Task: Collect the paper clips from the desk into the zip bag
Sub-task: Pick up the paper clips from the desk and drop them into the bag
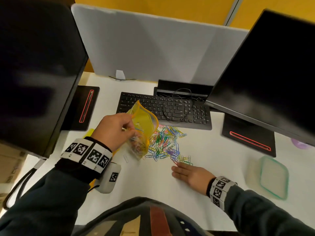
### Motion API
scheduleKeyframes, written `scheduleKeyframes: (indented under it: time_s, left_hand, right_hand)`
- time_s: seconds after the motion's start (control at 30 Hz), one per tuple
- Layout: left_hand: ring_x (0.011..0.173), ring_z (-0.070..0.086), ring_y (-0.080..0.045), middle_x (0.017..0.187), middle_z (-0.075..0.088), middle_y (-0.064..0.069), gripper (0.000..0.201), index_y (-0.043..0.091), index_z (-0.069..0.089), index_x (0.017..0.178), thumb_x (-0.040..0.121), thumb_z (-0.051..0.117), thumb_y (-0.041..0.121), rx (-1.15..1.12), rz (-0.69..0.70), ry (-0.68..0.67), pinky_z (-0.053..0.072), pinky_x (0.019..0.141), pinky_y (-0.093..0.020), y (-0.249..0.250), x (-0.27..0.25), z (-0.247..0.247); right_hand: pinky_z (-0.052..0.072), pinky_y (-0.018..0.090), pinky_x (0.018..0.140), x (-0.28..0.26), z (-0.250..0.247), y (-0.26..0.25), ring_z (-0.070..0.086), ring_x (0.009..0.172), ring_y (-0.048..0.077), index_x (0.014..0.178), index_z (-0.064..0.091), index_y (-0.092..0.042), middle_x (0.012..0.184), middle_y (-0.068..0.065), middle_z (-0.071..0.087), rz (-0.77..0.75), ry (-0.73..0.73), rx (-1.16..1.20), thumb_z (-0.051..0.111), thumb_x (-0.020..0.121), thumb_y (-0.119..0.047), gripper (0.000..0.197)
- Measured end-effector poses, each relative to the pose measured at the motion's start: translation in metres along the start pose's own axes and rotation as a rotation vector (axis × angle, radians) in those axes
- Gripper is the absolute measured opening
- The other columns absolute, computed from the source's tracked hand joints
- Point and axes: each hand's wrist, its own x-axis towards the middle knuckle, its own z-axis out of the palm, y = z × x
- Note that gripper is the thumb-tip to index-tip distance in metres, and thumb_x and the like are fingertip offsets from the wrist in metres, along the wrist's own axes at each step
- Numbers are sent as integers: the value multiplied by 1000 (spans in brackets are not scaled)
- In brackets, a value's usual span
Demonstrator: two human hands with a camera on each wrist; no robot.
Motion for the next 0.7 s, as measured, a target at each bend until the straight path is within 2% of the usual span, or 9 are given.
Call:
scheduleKeyframes:
  time_s: [0.07, 0.13, 0.2, 0.27, 0.4, 0.47, 0.53, 0.6, 0.7]
  left_hand:
    - [105, 57, -7, 113, 67, -3, 16, 15, 63, 63, 68, 77, 20, -4, 9, 2, 42, 80, -21, 2, 1, 4]
    - [105, 57, -8, 112, 67, -2, 16, 13, 63, 64, 68, 78, 19, -13, 13, 4, 44, 82, -22, 2, 0, 7]
    - [108, 56, -7, 106, 68, -3, 17, 11, 64, 65, 67, 78, 21, -31, 8, -8, 49, 84, -28, 3, 0, 10]
    - [109, 56, -10, 102, 68, -5, 18, 10, 65, 67, 66, 78, 22, -30, 9, -38, 52, 84, -34, 4, 0, 14]
    - [109, 55, -6, 110, 67, -3, 18, 12, 65, 67, 67, 78, 23, -14, 53, -69, 51, 86, -33, 12, 1, 20]
    - [104, 53, 0, 106, 68, -4, 17, 11, 65, 67, 67, 78, 22, -24, 67, -76, 51, 86, -32, 14, 0, 21]
    - [102, 56, -4, 102, 68, -6, 16, 11, 65, 66, 67, 78, 21, -26, 70, -81, 52, 84, -35, 15, -2, 22]
    - [102, 58, -7, 102, 68, -8, 15, 11, 65, 67, 67, 77, 19, -16, 68, -85, 52, 83, -36, 14, -3, 22]
    - [105, 49, 2, 105, 68, -7, 14, 8, 66, 68, 68, 77, 17, -12, 75, -97, 50, 84, -30, 12, -4, 24]
  right_hand:
    - [39, 27, 105, -9, -12, -1, 65, 106, 19, 117, 59, -21, 122, -1, 65, 196, 72, 110, 42, 83, -15, 38]
    - [50, 35, 96, -14, -25, -8, 58, 114, 28, 128, 50, -19, 133, 5, 55, 552, 127, 341, 62, 78, -27, 52]
    - [39, 34, 105, -14, -33, -16, 38, 128, 29, 140, 34, -17, 143, 7, 38, 916, -21, 591, 73, 71, -44, 84]
    - [36, 33, 104, -3, -33, -20, 34, 127, 27, 140, 29, -15, 139, 7, 35, 1058, -100, 662, 78, 64, -47, 96]
    - [42, 32, 100, 32, -31, -21, 44, 120, 27, 135, 41, -17, 127, 8, 42, 1067, -48, 686, 70, 77, -23, 66]
    - [46, 33, 94, 42, -31, -21, 50, 113, 30, 127, 52, -18, 119, 9, 49, 1040, -17, 657, 63, 81, -13, 47]
    - [46, 32, 87, 48, -32, -21, 55, 105, 30, 117, 60, -15, 110, 11, 56, 997, 1, 616, 56, 84, -7, 34]
    - [46, 30, 85, 52, -34, -19, 58, 102, 30, 112, 62, -13, 106, 12, 59, 977, 10, 594, 49, 86, -3, 31]
    - [45, 30, 85, 56, -38, -15, 58, 102, 31, 110, 61, -8, 108, 15, 60, 968, -26, 556, 42, 86, 1, 32]
